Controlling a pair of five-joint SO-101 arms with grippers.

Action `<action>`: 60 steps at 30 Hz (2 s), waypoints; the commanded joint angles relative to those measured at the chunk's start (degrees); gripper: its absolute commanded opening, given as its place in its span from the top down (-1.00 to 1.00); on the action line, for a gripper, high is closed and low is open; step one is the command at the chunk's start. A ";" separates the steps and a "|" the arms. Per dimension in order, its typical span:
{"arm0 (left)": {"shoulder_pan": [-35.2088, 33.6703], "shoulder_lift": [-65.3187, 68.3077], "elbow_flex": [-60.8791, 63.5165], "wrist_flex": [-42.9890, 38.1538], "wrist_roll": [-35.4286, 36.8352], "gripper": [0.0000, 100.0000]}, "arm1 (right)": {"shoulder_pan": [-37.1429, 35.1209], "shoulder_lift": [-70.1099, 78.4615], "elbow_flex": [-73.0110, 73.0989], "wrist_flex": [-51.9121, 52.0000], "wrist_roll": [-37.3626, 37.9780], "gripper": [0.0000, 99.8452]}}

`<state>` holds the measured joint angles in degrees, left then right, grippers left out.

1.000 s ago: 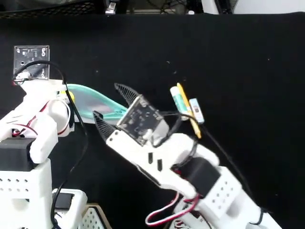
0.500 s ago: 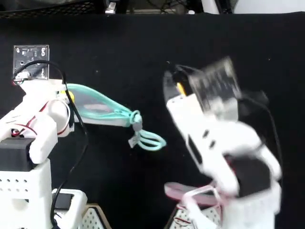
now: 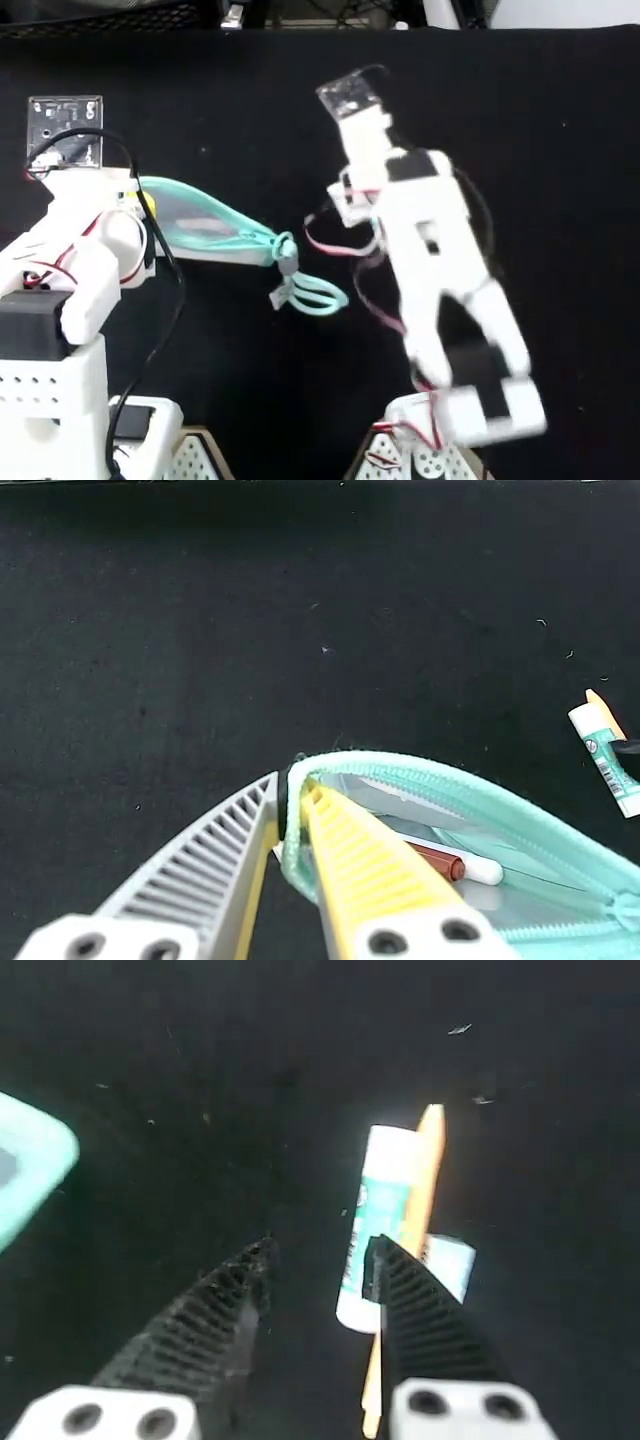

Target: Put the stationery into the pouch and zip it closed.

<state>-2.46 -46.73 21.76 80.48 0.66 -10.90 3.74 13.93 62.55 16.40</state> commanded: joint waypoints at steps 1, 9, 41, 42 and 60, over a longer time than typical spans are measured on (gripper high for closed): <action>0.04 2.29 4.97 0.26 -0.53 0.94 | 2.64 11.82 -8.22 -0.26 0.53 0.72; 0.04 2.29 5.05 0.26 -0.62 0.94 | 4.57 20.97 -16.40 -0.26 0.53 0.72; 0.04 2.55 5.05 0.26 -0.70 0.94 | 4.22 24.40 -29.41 3.60 4.48 0.98; 0.04 2.55 5.05 0.26 -0.70 0.94 | 4.22 21.41 -27.65 4.13 4.48 0.98; 0.04 2.46 5.05 0.18 -0.70 0.94 | 5.54 -29.49 37.32 0.18 8.09 0.97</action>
<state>-2.46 -46.73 21.93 80.48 0.13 -6.15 -22.11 43.38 66.33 21.23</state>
